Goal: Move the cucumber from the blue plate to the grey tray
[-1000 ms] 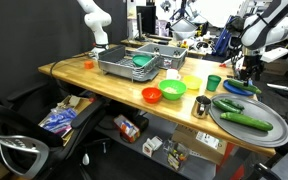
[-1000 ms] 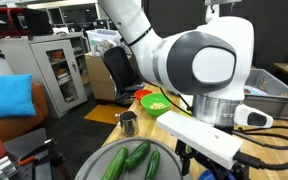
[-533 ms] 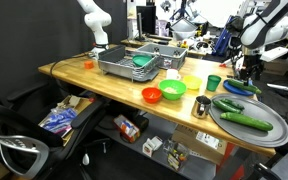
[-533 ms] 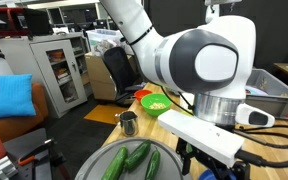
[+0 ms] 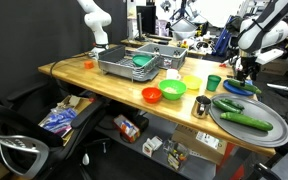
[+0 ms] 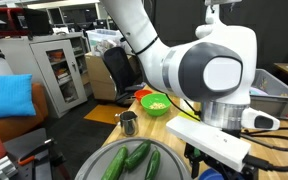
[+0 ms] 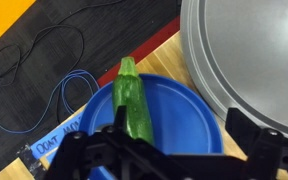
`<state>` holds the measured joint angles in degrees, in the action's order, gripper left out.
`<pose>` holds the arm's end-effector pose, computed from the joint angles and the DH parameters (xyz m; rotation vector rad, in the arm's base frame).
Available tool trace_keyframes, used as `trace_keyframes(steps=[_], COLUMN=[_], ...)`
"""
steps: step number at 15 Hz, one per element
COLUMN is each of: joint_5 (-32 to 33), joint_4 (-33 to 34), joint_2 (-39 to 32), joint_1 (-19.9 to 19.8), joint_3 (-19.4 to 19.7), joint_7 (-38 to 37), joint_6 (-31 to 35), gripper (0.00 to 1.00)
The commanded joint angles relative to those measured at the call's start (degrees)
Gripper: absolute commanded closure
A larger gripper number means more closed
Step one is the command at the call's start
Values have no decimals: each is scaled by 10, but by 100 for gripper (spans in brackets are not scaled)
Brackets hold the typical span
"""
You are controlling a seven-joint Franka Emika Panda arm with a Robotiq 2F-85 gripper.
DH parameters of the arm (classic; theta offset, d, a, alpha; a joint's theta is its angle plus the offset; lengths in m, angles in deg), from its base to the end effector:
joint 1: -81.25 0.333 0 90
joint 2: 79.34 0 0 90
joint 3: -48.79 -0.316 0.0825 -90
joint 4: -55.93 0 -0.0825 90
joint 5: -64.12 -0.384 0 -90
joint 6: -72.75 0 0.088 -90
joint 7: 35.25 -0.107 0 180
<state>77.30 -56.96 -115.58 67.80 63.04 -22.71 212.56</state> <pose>0.5259 -0.2769 0.1429 2.9063 -0.0593 -0.3552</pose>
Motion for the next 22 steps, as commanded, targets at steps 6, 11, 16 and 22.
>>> trace_keyframes(steps=[6,11,16,22], joint_5=[-12,-25,-37,-47], joint_4=[104,127,140,145], joint_2=[-81,-107,-116,-120], joint_1=[-38,-55,-68,-75], joint_3=[-22,-40,-48,-51], joint_7=[23,37,46,49], joint_6=[-9,-12,-12,-16], gripper=[0,0,48,79])
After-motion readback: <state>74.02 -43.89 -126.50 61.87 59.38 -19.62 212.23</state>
